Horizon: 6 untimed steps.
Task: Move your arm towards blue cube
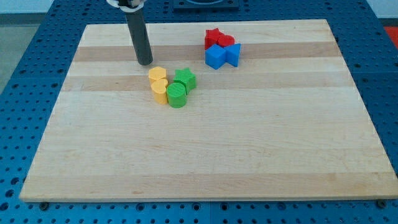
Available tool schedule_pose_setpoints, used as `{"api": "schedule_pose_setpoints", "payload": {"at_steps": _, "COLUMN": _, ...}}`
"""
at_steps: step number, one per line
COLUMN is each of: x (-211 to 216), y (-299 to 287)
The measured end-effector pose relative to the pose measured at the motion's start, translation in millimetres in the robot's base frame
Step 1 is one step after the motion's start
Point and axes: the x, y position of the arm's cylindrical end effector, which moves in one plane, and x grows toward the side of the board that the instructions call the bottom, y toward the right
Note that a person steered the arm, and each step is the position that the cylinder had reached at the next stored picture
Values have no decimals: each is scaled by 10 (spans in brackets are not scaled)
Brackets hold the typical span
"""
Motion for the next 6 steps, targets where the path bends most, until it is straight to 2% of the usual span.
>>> {"api": "schedule_pose_setpoints", "payload": {"at_steps": 2, "x": 30, "y": 127}}
{"api": "schedule_pose_setpoints", "payload": {"at_steps": 6, "x": 30, "y": 1526}}
